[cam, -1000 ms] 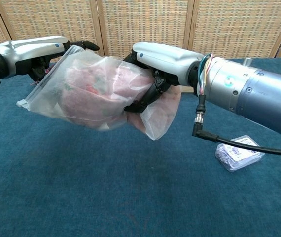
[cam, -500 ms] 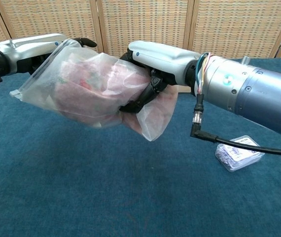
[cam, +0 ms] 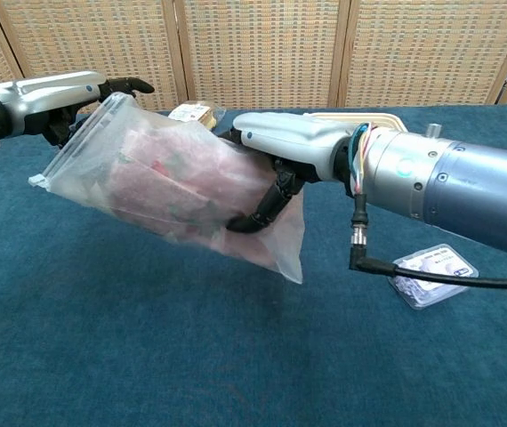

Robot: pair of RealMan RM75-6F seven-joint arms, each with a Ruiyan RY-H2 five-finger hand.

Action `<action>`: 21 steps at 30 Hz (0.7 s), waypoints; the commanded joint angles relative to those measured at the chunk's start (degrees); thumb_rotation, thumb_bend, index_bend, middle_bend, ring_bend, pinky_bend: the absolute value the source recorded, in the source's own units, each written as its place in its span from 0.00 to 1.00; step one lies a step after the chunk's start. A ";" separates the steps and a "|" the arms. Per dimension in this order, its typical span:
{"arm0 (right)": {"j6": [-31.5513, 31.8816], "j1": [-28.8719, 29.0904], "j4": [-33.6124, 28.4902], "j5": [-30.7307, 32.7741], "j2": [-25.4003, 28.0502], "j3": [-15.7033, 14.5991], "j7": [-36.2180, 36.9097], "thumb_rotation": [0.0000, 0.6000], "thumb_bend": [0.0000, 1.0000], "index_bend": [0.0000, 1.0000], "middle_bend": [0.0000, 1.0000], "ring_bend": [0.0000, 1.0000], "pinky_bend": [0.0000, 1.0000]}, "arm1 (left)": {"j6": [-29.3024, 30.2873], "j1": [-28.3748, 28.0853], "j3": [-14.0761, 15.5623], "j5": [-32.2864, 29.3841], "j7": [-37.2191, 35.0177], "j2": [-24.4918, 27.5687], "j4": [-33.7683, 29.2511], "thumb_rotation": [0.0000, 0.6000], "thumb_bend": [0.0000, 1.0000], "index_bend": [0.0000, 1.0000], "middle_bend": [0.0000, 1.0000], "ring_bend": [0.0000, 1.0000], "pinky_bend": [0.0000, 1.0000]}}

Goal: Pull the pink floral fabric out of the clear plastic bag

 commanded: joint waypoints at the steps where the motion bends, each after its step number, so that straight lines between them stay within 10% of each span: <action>1: 0.35 0.05 -1.37 3.53 2.23 -0.96 -5.18 1.00 0.00 0.00 0.00 0.00 0.00 | -1.79 -0.95 0.25 -0.16 -1.62 -2.40 4.36 1.00 0.41 0.68 0.00 0.00 0.00; 9: 7.26 -3.70 -1.89 -9.01 8.36 -7.62 -9.18 1.00 0.00 0.01 0.13 0.13 0.05 | -2.72 -2.32 -0.29 -2.01 -0.64 -4.73 7.80 1.00 0.40 0.68 0.00 0.00 0.00; 13: 12.37 -5.45 4.22 -24.29 9.78 -13.63 -5.91 1.00 0.00 0.08 0.38 0.39 0.32 | -2.39 -2.97 -0.63 -2.50 1.13 -4.68 6.70 1.00 0.40 0.68 0.00 0.00 0.00; 21: 17.58 -3.88 14.84 -44.12 9.73 -20.79 1.36 1.00 0.00 0.18 0.58 0.57 0.70 | -2.00 -3.64 -1.18 -4.61 3.37 -4.43 4.91 1.00 0.41 0.68 0.00 0.00 0.00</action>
